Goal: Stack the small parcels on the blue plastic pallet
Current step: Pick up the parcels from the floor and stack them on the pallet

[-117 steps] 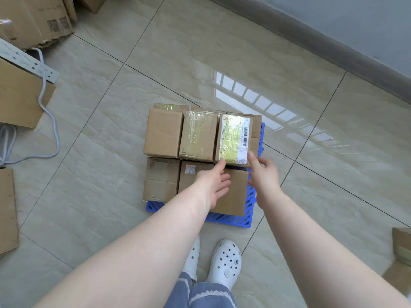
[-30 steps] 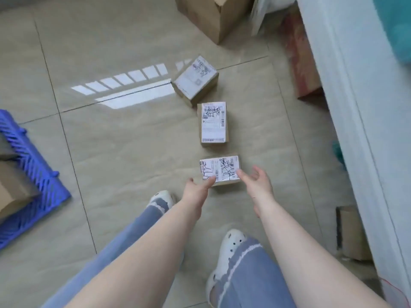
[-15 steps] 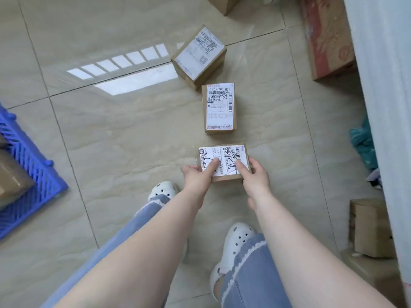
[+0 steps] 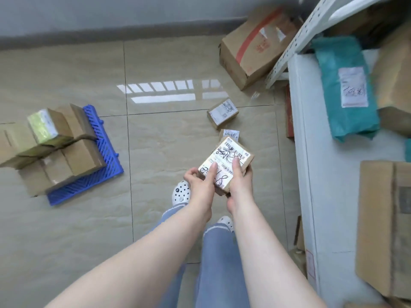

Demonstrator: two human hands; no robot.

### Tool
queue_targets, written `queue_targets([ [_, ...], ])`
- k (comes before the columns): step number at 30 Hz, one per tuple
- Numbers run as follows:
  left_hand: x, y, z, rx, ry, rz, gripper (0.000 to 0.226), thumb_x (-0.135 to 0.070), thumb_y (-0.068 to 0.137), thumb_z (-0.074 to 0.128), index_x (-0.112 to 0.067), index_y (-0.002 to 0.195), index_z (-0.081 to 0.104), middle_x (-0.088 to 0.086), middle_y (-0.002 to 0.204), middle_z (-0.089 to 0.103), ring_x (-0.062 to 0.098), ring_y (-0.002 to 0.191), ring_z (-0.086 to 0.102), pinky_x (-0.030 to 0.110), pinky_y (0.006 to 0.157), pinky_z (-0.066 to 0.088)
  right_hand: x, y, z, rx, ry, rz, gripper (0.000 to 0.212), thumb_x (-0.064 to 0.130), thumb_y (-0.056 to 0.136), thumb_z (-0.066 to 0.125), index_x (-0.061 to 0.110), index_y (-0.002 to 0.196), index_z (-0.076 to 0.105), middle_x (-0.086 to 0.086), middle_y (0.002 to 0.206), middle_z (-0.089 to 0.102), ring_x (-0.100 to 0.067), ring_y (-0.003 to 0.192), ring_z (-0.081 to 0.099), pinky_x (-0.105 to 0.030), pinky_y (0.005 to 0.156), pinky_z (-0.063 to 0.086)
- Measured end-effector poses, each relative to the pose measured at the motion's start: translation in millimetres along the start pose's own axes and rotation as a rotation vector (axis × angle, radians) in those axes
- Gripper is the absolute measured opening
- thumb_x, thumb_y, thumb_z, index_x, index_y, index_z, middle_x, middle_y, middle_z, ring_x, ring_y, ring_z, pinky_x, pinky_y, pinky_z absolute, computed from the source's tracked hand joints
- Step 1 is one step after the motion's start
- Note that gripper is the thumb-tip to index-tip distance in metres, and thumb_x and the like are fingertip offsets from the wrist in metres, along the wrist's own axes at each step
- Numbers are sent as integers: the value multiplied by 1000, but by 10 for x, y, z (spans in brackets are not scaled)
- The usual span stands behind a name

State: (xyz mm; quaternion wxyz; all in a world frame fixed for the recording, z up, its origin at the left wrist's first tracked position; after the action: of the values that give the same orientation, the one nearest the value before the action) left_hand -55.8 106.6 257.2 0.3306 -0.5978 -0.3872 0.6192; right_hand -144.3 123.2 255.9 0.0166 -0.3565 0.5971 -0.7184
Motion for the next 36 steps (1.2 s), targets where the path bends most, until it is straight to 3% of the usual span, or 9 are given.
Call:
queue_targets([
  [4,-749,-432,-302,79,-25,71,55,-36,83,73,-24,127,42,11,116,68,22,91,65,40,91,51,304,-623,274,160,-148,-147,45,39,96,56,29,138,44,-2,125,67,-23,107,68,-39,79,59],
  [7,-1007,-592,-446,216,64,156,60,-38,79,75,-19,132,52,6,115,72,20,93,70,35,87,55,374,-852,439,236,-172,-220,48,35,96,57,25,141,44,-4,123,68,-25,107,69,-35,76,59],
  [9,-1021,-654,-561,234,91,212,50,-35,86,70,-19,130,55,3,117,71,15,92,70,28,81,56,343,-915,534,286,-194,-255,52,34,96,58,23,144,41,-5,126,67,-25,108,68,-35,76,60],
  [13,-886,-764,-871,176,4,236,37,-32,95,59,-19,130,56,-2,111,72,8,84,69,23,72,55,127,-1036,642,367,-292,-260,58,33,95,59,21,148,36,-6,131,64,-24,107,69,-33,74,61],
  [20,-642,-728,-1672,70,-139,235,42,-36,95,58,-18,133,54,2,120,70,15,96,69,31,87,54,-542,-1245,994,491,-434,-203,61,32,96,59,20,149,33,-6,130,64,-24,110,68,-35,79,60],
  [25,-525,-685,-2468,-10,-275,235,28,-32,95,58,-22,121,62,0,109,73,14,89,70,28,79,55,-1202,-1499,1417,552,-519,-197,63,30,95,61,18,150,32,-6,134,62,-25,114,65,-49,96,52],
  [30,-538,-655,-3435,-82,-368,248,28,-29,95,59,-21,121,63,3,113,73,17,95,71,33,88,55,-1920,-1877,1952,607,-622,-157,62,32,96,59,19,150,32,-4,132,64,-22,111,67,-33,80,60],
  [36,-654,-571,-4664,-137,-427,272,29,-26,96,58,-17,123,62,0,109,73,10,87,72,26,79,58,-2767,-2405,2736,658,-723,-142,54,34,96,58,24,145,39,-2,129,65,-19,109,68,-33,77,60],
])
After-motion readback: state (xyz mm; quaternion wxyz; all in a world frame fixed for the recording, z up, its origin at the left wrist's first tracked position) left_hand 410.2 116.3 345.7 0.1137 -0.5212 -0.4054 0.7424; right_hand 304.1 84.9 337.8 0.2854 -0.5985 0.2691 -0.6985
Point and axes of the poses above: each hand's wrist, its own y-axis towards the middle knuckle, its own z-axis out of the palm, x = y × z, the point moved 3 cm from there along y, towards the middle knuckle
